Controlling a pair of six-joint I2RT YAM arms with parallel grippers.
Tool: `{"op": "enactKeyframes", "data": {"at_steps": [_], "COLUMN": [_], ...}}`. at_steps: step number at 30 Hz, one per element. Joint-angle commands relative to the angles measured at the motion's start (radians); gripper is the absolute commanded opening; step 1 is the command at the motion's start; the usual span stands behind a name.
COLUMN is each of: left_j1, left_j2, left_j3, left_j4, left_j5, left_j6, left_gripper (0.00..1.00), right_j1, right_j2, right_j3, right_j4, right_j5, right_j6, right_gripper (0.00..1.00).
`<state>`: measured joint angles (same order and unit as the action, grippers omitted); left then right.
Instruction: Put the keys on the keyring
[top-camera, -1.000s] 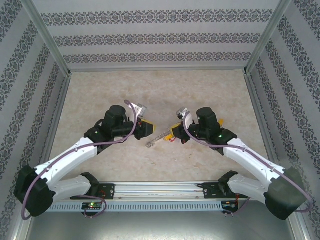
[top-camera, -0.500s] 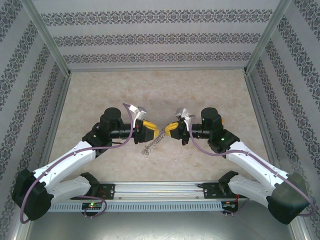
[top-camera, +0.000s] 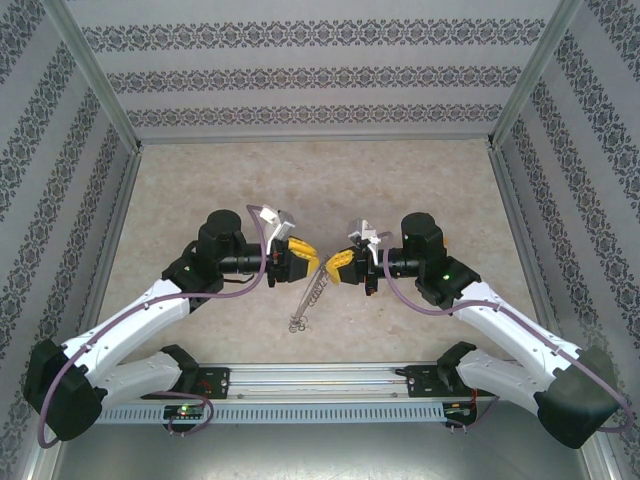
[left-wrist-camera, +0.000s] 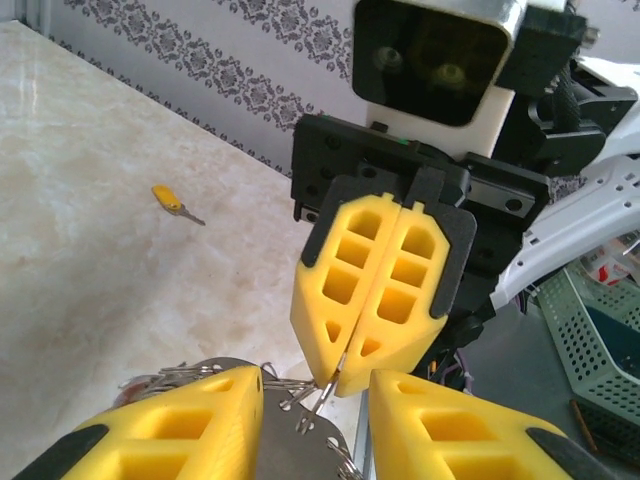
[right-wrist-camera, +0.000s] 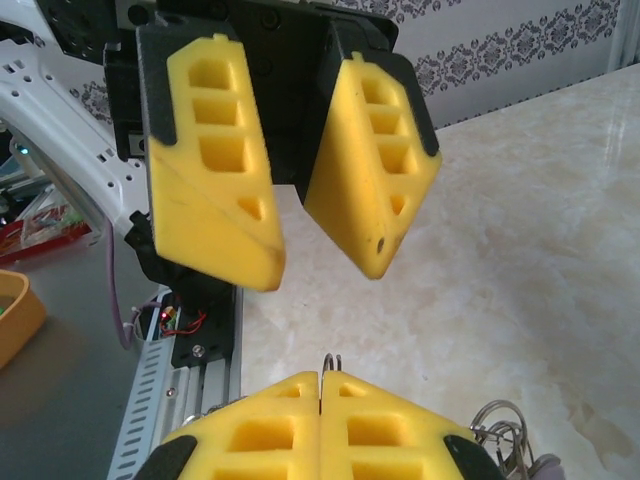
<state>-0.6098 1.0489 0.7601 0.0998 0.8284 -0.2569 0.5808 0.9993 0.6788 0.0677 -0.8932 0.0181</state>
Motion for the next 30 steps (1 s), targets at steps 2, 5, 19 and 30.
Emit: {"op": "enactKeyframes", "data": {"at_steps": [2,5,19,30], "left_j1": [-0.035,-0.067,-0.093,-0.114], "left_j2": [-0.015,-0.013,0.015,0.028], "left_j3": [0.014,0.014,0.042,0.056], "left_j4": [-0.039,-0.08,-0.132,-0.149], "left_j5": [0.03,-0.001,-0.048,-0.042], "left_j6": [0.054,0.083,0.137,0.148], "left_gripper": [0.34,0.36,0.37,0.14], "right_j1": [0.012,0.017,0.035,0.038], "right_j2": [-0.017,-0.019,-0.025,-0.027], "right_j3": [0.047,0.051,0.062,0.068], "right_j4": [0.018,0.008,-0.024,-0.031], "right_j5": [-0.061,-0.065,-0.072,-0.064], "right_j6": [-0.024,-0.029,-0.048,-0.054], "right_gripper": [0.0,0.0,0.0,0.0]}}
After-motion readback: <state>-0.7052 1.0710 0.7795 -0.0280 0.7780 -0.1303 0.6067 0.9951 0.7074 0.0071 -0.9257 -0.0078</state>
